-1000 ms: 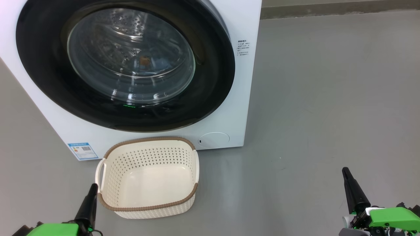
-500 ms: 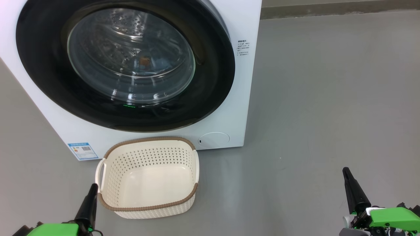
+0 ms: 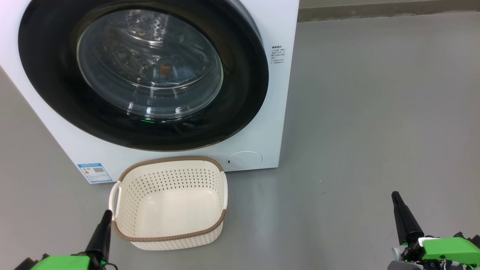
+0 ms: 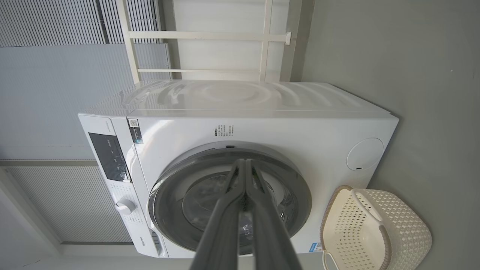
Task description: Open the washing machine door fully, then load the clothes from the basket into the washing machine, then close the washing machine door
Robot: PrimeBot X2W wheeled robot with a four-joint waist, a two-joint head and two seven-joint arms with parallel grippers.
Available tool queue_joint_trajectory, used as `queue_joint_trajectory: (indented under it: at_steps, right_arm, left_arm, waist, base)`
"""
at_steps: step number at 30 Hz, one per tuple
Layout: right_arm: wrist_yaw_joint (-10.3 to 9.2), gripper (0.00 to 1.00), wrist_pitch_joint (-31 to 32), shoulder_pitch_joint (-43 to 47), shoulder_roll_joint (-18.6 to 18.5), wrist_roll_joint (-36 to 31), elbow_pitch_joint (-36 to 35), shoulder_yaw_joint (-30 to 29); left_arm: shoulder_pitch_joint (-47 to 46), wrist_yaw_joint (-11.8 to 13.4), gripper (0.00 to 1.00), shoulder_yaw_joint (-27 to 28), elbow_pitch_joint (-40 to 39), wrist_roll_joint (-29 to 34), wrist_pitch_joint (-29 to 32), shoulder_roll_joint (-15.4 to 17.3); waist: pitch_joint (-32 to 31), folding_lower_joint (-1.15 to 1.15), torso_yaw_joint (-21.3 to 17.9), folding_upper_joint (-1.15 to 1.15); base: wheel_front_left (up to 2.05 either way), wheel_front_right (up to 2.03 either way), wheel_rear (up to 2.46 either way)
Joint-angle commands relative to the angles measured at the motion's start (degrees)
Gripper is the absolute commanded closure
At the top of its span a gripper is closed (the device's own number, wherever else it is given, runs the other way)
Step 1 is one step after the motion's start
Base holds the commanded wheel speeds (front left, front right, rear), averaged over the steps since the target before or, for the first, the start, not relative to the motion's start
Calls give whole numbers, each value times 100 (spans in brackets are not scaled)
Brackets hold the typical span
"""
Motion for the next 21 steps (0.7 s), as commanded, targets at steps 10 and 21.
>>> queue_joint_trajectory:
  at_steps: [10, 21]
  right_arm:
    - [10, 100, 51, -231, -11, -31, -141, 92]
    - [10, 100, 59, -232, -5, -40, -141, 82]
  left_arm:
    - [-235, -10, 100, 206, -109, -11, 40, 61]
    - [-235, -10, 100, 213, -109, -5, 45, 56]
  waist:
    - [0, 0, 0, 0]
    - [0, 0, 0, 0]
  base:
    - [0, 0, 0]
    - [0, 0, 0]
